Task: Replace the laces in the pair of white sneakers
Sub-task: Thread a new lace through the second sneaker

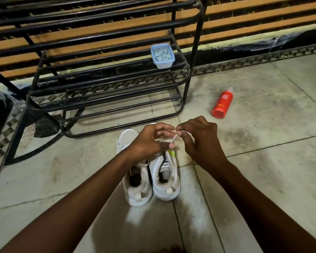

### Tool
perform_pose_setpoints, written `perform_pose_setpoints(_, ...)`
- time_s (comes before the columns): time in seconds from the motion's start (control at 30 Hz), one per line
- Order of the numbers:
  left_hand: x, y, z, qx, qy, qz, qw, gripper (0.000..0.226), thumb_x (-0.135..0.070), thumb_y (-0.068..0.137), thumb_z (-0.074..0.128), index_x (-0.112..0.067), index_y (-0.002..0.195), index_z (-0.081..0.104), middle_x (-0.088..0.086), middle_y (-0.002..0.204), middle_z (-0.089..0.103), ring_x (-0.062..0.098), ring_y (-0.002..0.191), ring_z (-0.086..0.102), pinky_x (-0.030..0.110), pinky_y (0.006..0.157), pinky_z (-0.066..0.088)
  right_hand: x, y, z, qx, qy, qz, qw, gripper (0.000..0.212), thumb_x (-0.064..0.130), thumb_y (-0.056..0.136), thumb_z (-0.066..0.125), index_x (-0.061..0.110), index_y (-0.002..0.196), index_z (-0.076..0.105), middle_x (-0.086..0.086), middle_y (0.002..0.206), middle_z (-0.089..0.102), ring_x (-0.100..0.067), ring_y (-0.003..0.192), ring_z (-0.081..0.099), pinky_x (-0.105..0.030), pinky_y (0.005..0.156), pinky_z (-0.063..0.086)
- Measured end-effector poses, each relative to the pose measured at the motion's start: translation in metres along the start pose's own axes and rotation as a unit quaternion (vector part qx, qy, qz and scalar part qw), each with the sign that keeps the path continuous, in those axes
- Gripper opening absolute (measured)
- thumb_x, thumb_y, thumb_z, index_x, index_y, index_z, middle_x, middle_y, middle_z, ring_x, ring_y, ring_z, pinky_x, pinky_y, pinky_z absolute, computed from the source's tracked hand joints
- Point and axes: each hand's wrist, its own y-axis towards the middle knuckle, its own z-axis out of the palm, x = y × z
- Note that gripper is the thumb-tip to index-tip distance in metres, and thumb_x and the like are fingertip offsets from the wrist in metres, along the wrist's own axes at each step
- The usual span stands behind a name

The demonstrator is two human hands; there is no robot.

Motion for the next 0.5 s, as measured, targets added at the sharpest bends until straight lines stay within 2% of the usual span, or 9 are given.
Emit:
perform_pose_setpoints(0.07,-0.008,0.002,0.005,0.024,-0.040,0.001,0.999,0.043,0.004,0.080,0.082,-0.012,0.118,0.070,0.018,0.092,0.075,0.023,0.090,0.072,0.036,0.081,0.057,0.001,0.001,-0.001,-0.018,0.015,0.011,1.000,0.014,0.013,0.089,0.060,0.017,0.096,0.072,0.004,0.088,0.068,-0.024,0.092,0.061,-0.051,0.080,0.044)
perform_pose_setpoints(0.13,-0.012,0.003,0.009,-0.001,-0.030,0.001,1.000,0.033,0.001,0.081,0.082,-0.009,0.111,0.074,0.020,0.083,0.071,0.026,0.080,0.066,0.041,0.078,0.056,-0.003,0.000,-0.002,-0.037,0.057,0.021,0.997,0.012,0.007,0.091,0.063,0.014,0.095,0.071,0.001,0.088,0.068,-0.023,0.087,0.063,-0.053,0.078,0.048)
perform_pose_setpoints(0.23,-0.013,0.003,0.011,-0.054,-0.084,-0.012,0.995,0.015,-0.003,0.087,0.077,0.000,0.102,0.076,0.030,0.095,0.071,0.026,0.082,0.064,0.035,0.078,0.053,-0.012,-0.006,-0.001,-0.045,0.134,0.044,0.989,0.011,0.000,0.091,0.065,0.007,0.095,0.071,-0.001,0.084,0.069,-0.019,0.075,0.068,-0.042,0.070,0.053)
perform_pose_setpoints(0.33,-0.011,0.004,0.006,-0.096,-0.139,-0.056,0.984,0.007,-0.007,0.092,0.071,-0.004,0.098,0.076,0.018,0.087,0.074,0.016,0.077,0.068,0.022,0.067,0.052,-0.023,-0.017,0.007,-0.034,0.164,0.083,0.982,0.008,0.004,0.094,0.064,0.008,0.096,0.071,0.002,0.078,0.067,-0.011,0.061,0.067,-0.031,0.062,0.052)
perform_pose_setpoints(0.43,-0.007,0.006,0.001,-0.127,-0.213,-0.103,0.963,0.009,-0.008,0.094,0.070,-0.003,0.100,0.073,0.012,0.088,0.070,0.020,0.080,0.066,0.028,0.068,0.051,-0.038,-0.029,0.017,-0.024,0.129,0.082,0.988,0.011,0.005,0.095,0.063,0.009,0.092,0.073,0.000,0.074,0.066,-0.014,0.061,0.064,-0.032,0.062,0.050)
perform_pose_setpoints(0.5,-0.006,0.007,-0.001,-0.152,-0.237,-0.130,0.951,0.009,-0.007,0.092,0.070,-0.003,0.100,0.073,0.010,0.088,0.069,0.018,0.078,0.064,0.025,0.061,0.051,-0.046,-0.038,0.022,-0.008,0.097,0.075,0.992,0.013,0.003,0.093,0.061,0.009,0.090,0.073,-0.004,0.073,0.065,-0.017,0.063,0.062,-0.032,0.063,0.049)
